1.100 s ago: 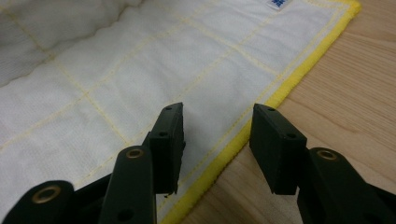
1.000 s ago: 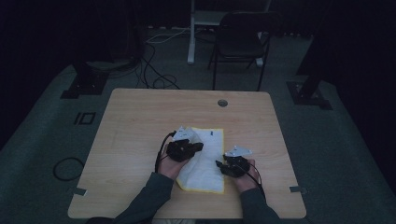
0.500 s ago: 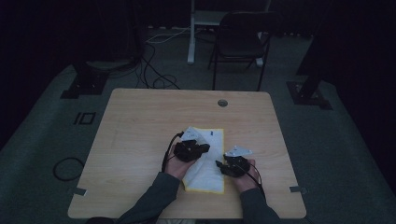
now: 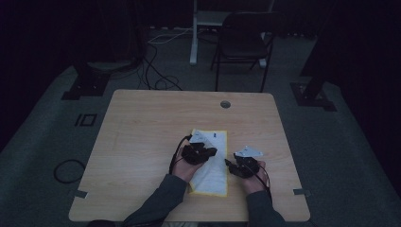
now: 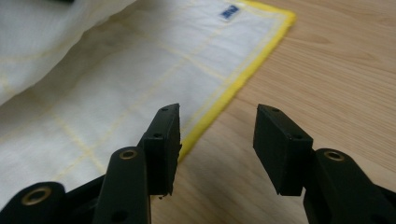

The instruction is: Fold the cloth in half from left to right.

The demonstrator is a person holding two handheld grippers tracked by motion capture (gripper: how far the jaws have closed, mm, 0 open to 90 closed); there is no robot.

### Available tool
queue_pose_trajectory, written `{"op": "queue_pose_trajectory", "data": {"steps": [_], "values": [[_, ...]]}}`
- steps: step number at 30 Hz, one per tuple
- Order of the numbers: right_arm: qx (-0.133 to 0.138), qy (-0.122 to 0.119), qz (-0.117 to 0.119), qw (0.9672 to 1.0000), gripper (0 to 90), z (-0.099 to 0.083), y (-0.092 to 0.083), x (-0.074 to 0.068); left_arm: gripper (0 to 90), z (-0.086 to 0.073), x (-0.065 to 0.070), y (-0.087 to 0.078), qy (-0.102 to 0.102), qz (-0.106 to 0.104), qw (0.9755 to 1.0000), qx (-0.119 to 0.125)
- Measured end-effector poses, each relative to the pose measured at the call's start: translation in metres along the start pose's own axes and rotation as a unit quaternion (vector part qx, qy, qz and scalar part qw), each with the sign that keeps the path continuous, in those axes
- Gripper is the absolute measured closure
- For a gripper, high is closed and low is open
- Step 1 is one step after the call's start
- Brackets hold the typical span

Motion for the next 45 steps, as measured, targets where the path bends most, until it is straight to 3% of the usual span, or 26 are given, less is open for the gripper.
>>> {"op": "queue_pose_trajectory", "data": {"steps": [11,20,25,26,29,34,40,45], "values": [[0.002,0.027,-0.021,0.9994,51.0,-0.002,0.000,0.008,87.4,-0.003,0.000,0.021,-0.001,0.001,0.9997,-0.023],[0.000,0.034,-0.023,0.9992,51.2,-0.003,0.000,0.011,87.2,-0.005,0.000,0.035,0.000,0.005,0.9993,-0.037],[0.000,0.035,-0.025,0.9991,51.3,-0.003,-0.001,0.012,86.2,-0.008,-0.001,0.042,-0.003,-0.004,0.9989,-0.046],[-0.001,0.036,-0.025,0.9991,51.3,-0.003,0.000,0.012,78.6,-0.009,-0.001,0.042,-0.002,-0.006,0.9988,-0.049],[-0.001,0.036,-0.025,0.9991,51.3,-0.003,-0.001,0.013,65.9,-0.006,0.000,0.035,-0.002,0.001,0.9992,-0.041],[0.000,0.037,-0.025,0.9990,51.4,-0.004,-0.002,0.014,63.8,0.002,0.002,0.003,0.007,0.010,0.9999,-0.010],[-0.001,0.036,-0.025,0.9991,51.3,-0.004,-0.001,0.013,77.4,-0.006,-0.005,-0.027,0.017,0.037,0.9992,0.004],[-0.004,0.035,-0.024,0.9991,51.3,-0.004,0.000,0.012,84.5,-0.025,-0.020,-0.037,0.006,0.055,0.9985,0.000]]}}
Point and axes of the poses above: each handheld gripper's, and its own axes: y roughly forward along the jaws, z roughly out of its top, x roughly to its right, the point moved 1 cm from there along y, roughly forward along the jaws, and after that the axes turned 8 degrees about -x, right-handed, at the moved point
